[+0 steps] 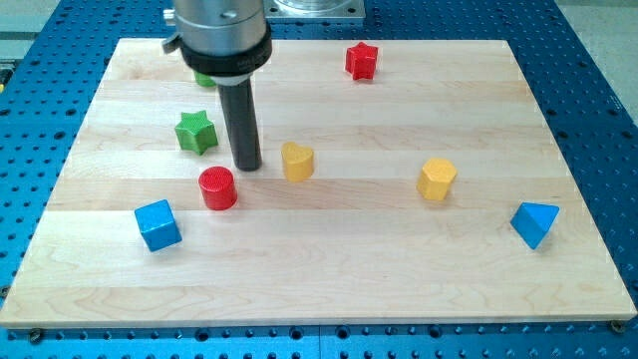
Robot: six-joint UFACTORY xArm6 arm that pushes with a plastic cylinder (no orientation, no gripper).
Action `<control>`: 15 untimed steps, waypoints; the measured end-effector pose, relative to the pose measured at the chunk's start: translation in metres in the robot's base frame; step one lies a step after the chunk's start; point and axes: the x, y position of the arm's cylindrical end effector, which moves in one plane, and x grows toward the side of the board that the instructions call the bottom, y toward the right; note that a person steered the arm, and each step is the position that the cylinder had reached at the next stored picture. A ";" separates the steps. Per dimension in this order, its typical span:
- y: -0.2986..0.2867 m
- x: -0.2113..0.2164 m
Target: Slide the cube and red circle to the left of the heart
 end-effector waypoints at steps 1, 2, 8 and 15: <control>-0.021 -0.027; -0.047 -0.015; 0.074 0.078; -0.015 0.050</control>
